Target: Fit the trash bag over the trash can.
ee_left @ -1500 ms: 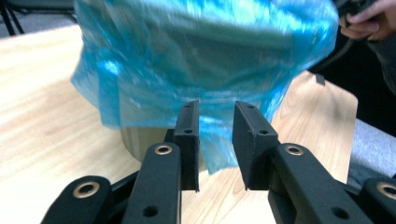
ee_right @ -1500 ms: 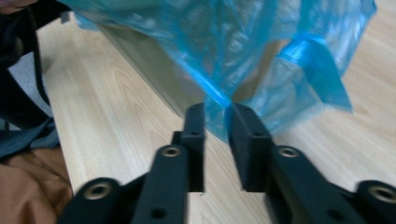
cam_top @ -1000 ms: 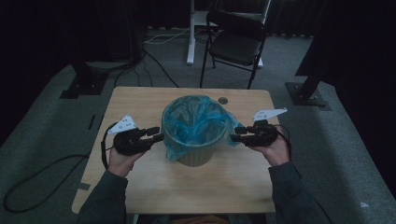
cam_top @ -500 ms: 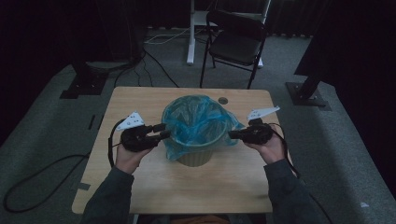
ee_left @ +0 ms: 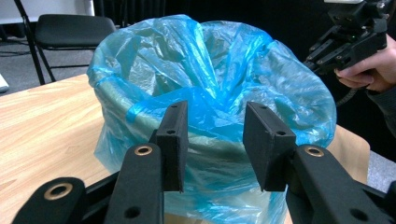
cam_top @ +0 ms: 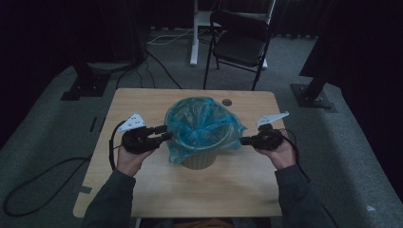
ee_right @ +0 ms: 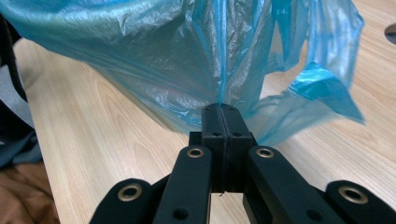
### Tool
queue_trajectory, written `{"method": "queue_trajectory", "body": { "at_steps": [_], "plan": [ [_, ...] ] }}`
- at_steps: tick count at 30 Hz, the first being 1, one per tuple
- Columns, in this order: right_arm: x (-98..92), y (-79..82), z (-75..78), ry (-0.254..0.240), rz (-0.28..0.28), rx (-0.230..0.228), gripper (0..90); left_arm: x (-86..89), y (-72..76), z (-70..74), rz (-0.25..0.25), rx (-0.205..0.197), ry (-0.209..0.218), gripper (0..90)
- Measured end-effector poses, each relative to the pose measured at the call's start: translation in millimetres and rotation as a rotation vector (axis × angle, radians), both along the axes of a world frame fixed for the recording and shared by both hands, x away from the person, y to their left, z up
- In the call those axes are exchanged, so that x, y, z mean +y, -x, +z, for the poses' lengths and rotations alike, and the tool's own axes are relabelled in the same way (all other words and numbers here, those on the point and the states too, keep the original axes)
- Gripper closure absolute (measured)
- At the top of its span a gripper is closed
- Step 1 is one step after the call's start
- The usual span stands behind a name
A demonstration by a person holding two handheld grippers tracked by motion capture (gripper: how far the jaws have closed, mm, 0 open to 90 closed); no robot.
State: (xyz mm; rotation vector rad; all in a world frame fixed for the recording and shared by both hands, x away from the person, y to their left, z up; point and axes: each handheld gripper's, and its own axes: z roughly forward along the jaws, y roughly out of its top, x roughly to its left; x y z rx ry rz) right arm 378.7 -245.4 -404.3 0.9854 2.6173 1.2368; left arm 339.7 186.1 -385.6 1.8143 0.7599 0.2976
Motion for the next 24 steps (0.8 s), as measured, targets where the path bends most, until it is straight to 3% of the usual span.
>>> {"method": "queue_trajectory", "body": {
  "at_steps": [4, 6, 12, 18, 24],
  "plan": [
    [-4.1, 1.1, 1.8, 0.006, -0.007, -0.005, 89.8, 3.1, -1.9, -0.6, 0.020, 0.007, 0.002, 60.3],
    [-7.4, 1.9, 5.8, -0.007, -0.010, -0.020, 82.5, 6.0, -3.2, 0.5, 0.031, 0.006, 0.014, 60.4],
    [-16.3, -0.5, 24.8, -0.098, -0.044, -0.070, 73.1, 10.9, -11.7, 3.5, 0.065, 0.005, 0.021, 60.3],
    [-5.6, -11.1, 35.9, -0.136, -0.075, -0.101, 66.7, 11.9, -25.1, 2.7, 0.093, 0.022, 0.025, 59.9],
    [13.3, -23.8, 41.6, -0.166, -0.066, -0.104, 65.2, 10.8, -35.1, 1.0, 0.113, 0.037, 0.020, 61.3]
  ]
}}
